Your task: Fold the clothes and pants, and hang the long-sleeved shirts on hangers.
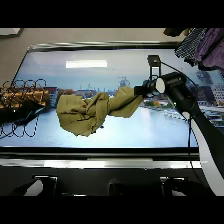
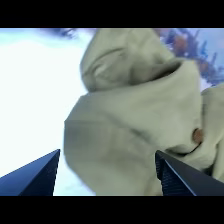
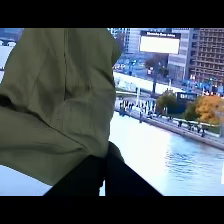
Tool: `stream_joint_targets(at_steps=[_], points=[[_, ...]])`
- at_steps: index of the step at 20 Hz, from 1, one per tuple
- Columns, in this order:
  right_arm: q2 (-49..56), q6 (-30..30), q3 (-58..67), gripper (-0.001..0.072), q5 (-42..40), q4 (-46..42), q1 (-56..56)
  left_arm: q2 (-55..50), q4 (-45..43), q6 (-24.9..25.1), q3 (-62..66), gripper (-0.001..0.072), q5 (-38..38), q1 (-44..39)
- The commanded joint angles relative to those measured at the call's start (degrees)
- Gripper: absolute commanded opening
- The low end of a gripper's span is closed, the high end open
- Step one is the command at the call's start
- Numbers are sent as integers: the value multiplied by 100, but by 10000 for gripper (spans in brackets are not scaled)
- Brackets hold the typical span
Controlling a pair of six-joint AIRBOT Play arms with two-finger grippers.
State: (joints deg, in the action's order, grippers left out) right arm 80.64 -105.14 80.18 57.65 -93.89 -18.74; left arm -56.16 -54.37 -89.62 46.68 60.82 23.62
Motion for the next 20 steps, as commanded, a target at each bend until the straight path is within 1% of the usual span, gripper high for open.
stream_joint_targets(at_steps=[1, 2, 3, 5, 7, 9, 12, 13, 14, 15, 18, 19, 20], points=[[-39, 7, -2, 21, 356, 15, 2, 793, 459, 256, -1447, 678, 291, 361], [-39, 4, -4, 21, 380, 28, 2, 820, 807, 389, -1875, 678, 192, 227], [-39, 2, -4, 21, 387, 48, 2, 800, 1086, 442, -2214, 677, -63, 24], [-39, -44, -4, 21, 387, 66, 2, 785, 1366, 437, -2581, 677, -758, -481], [-39, -140, -9, 21, 354, 68, 2, 695, 1526, 433, -2629, 677, -1248, -981], [-39, -212, -9, 21, 348, 66, 2, 479, 1709, 313, -2629, 676, -1679, -1445], [-37, -229, -9, 22, 295, 66, 2, 63, 2011, 306, -2627, 673, -2199, -1902], [-37, -247, -9, 22, 291, 68, 2, -48, 2175, 306, -2627, 645, -2350, -1993], [-37, -278, -9, 22, 306, 68, 2, -142, 2321, 308, -2627, 564, -2485, -2050], [-39, -299, -9, 22, 326, 68, 2, -236, 2450, 308, -2627, 544, -2625, -2096], [-37, -417, -9, 22, 354, 68, -4, -437, 2638, 310, -2625, 543, -2752, -2135], [-37, -448, -9, 22, 350, 72, -4, -461, 2636, 310, -2625, 528, -2752, -2151], [-35, -487, -9, 22, 350, 87, -4, -483, 2640, 308, -2625, 491, -2747, -2151]])
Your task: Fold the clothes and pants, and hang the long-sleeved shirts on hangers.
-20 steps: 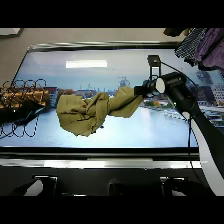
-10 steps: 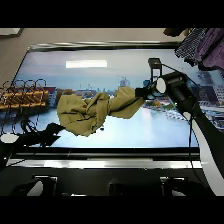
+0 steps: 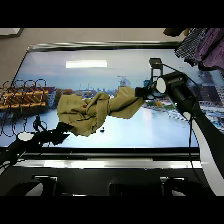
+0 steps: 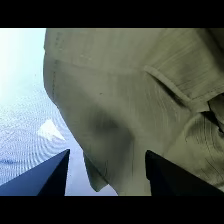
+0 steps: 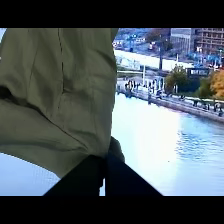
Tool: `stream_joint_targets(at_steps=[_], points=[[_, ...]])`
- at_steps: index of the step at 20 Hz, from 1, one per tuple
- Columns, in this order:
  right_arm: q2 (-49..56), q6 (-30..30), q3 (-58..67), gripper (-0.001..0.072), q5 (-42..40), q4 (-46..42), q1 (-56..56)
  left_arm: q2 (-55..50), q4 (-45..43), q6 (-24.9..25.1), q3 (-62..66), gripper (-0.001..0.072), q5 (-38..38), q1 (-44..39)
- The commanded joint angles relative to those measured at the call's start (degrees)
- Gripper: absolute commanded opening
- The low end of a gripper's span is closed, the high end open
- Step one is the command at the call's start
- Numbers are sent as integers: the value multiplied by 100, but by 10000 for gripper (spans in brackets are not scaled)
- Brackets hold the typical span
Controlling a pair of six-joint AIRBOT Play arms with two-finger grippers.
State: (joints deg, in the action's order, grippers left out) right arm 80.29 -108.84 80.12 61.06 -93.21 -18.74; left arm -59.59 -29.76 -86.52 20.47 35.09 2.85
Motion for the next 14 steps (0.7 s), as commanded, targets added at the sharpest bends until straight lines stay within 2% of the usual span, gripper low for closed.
stream_joint_targets(at_steps=[1, 2, 3, 7, 11, 14], points=[[0, -166, -2, 22, 9, 20, -4, -140, 179, 0, -4, 360, -170, -74], [0, -208, -2, 22, 9, 24, -2, -136, 197, 2, -4, 91, -146, -74], [0, -203, -2, 22, 20, 55, -2, -131, 225, 0, 31, 20, -83, -74], [-83, -203, 116, 21, 42, -262, 9, -120, 61, 42, 1344, 16, 358, -28], [-487, -203, 1115, 20, 46, -1471, 9, -118, -645, -76, 4214, 16, 911, 280], [-977, -195, 1961, 20, 190, -2098, 9, -81, -1045, -114, 6463, 16, 949, 518]])
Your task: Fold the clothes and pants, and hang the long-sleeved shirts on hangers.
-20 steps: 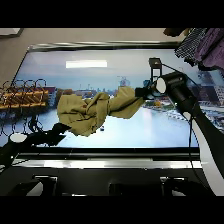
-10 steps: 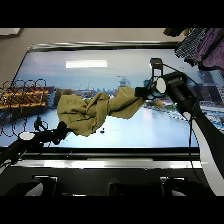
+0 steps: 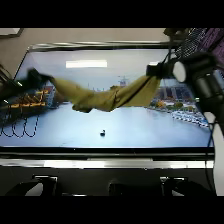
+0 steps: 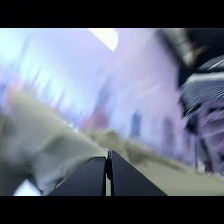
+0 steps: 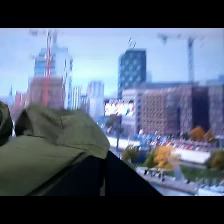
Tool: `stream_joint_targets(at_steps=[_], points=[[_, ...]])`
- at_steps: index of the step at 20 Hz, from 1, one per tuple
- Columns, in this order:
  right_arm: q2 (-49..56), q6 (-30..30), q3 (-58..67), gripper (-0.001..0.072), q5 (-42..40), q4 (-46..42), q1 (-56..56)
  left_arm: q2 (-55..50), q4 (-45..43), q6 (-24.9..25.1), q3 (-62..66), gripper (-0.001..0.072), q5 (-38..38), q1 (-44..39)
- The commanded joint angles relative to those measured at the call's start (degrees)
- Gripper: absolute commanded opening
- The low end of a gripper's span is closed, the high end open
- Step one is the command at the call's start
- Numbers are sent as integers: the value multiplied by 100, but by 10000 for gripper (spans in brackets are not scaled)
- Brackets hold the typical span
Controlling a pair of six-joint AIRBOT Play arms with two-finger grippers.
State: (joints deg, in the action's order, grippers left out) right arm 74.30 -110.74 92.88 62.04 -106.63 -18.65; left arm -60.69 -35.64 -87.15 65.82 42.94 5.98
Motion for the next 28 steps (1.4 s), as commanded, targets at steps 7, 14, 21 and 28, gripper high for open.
stream_joint_targets(at_steps=[7, 14, 21, 28], points=[[-2203, 103, 1073, 21, 1388, -1207, -2, 988, -2450, -2146, 3991, 17, 538, 931], [-3405, 153, 1071, 21, 2055, 61, -11, 1849, -3633, -2367, 3978, 19, 3156, 1047], [-2015, 31, 516, 21, 2614, 142, -11, 780, -3576, -1928, 2664, 19, 3010, 562], [448, -151, -280, 21, 1379, 1014, -11, -2293, -3314, -1781, 1875, 20, 1604, -114]])
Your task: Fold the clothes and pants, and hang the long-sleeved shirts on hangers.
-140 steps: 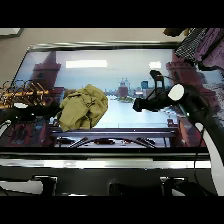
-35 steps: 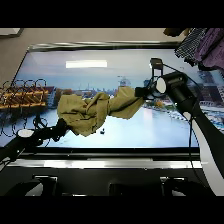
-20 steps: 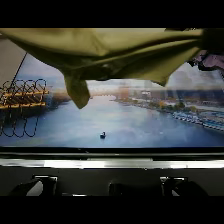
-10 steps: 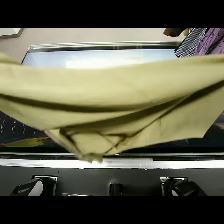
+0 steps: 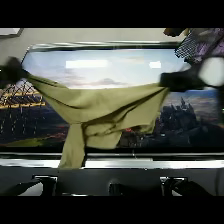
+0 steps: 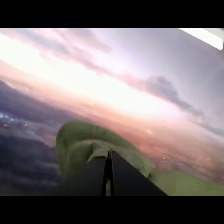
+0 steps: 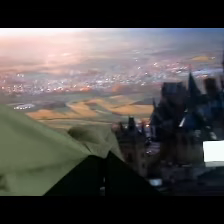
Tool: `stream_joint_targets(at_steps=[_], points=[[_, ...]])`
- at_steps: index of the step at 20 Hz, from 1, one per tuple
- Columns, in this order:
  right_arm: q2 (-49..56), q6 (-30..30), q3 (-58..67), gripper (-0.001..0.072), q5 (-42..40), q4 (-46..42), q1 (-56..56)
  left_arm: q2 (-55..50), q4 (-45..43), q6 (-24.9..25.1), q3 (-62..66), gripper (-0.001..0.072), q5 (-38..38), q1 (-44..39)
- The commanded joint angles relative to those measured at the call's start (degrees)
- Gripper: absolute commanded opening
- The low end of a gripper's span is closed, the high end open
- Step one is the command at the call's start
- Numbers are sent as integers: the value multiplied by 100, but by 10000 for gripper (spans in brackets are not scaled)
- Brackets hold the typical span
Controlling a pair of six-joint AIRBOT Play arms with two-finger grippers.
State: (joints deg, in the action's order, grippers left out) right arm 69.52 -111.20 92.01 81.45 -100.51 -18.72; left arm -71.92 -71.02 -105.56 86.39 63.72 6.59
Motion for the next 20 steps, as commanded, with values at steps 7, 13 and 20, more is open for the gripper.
stream_joint_targets(at_steps=[7, 13, 20], points=[[1853, -212, -190, 21, -968, 682, -4, -1950, 938, 136, -181, 479, -369, -44], [1473, -48, -190, 21, -638, 636, -4, -474, 229, 852, -935, 626, 483, 715], [1412, -48, -190, 21, -527, 638, -4, 330, 1904, 2483, -4297, 624, -197, 691]])
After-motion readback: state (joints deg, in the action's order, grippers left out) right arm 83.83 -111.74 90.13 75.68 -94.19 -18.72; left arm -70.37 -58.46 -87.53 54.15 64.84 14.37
